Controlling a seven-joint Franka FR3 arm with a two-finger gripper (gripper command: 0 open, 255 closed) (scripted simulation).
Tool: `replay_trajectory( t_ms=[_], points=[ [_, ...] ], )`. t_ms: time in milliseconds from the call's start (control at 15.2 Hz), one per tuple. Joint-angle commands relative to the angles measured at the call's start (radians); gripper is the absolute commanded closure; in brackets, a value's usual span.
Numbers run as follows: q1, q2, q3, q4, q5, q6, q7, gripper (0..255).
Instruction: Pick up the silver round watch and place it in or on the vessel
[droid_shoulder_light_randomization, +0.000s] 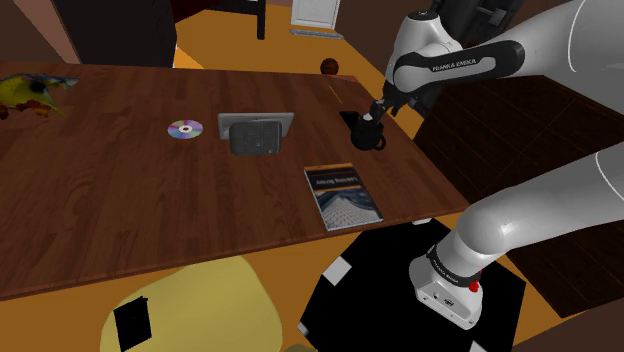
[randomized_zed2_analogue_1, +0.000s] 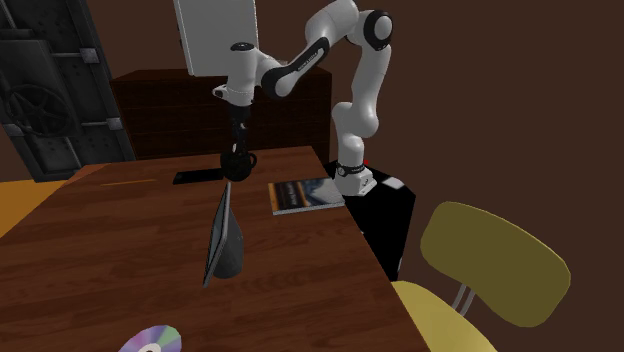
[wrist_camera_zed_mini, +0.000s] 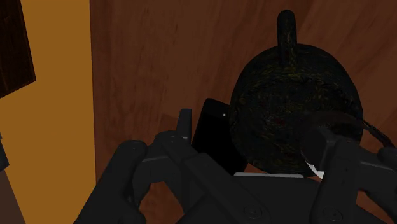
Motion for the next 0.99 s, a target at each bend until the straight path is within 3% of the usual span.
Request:
replay_trajectory(
  t_ms=[0,132,396,924],
  points=[
    [0.0,0.0,0.0,0.0,0.0,0.0,0.0,0],
    [0.0,0.0,0.0,0.0,0.0,0.0,0.0,0],
    [0.017,-0.062,0.018,0.069,0.028,-0.134,-0.014,0],
    [0.017,-0.062,0.018,0.069,0.028,-0.134,-0.014,0]
  ],
)
